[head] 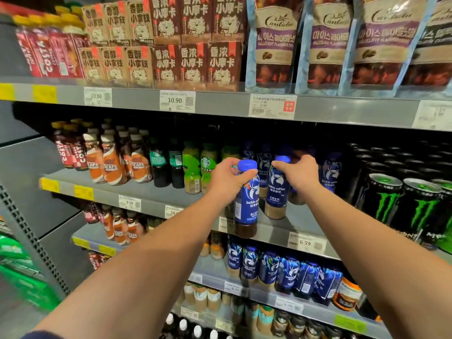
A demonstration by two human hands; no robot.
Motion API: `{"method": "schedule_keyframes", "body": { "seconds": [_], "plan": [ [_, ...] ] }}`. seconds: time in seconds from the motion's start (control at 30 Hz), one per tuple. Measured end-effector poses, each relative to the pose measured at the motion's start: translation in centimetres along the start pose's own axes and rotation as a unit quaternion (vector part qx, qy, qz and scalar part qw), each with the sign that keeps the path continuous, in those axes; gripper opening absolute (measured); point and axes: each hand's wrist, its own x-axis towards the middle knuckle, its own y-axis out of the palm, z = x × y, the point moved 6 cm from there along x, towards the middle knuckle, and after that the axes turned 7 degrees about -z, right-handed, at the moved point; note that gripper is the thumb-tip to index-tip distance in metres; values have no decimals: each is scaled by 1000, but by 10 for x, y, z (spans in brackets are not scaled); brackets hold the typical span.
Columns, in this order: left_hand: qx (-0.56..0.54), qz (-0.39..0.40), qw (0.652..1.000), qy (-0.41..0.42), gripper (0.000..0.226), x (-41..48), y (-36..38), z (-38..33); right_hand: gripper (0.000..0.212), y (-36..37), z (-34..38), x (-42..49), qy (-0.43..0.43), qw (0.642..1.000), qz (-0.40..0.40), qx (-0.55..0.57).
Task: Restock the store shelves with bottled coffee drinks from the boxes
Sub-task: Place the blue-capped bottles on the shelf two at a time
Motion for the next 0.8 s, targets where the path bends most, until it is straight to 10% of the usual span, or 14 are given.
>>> {"method": "schedule_keyframes", "body": {
  "seconds": [0.13,0.4,0.8],
  "plan": [
    [-8,2,1000,5,23,-2,4,-6,63,-5,-9,-13,14,1000,0,27],
    [-58,35,996,52,22,-5,30,-27,10,-32,-28,-62,10,994,70,88],
    [-90,84,991,58,17,-26,57,-42,36,-36,-33,-96,17,988,132,75]
  ]
}}
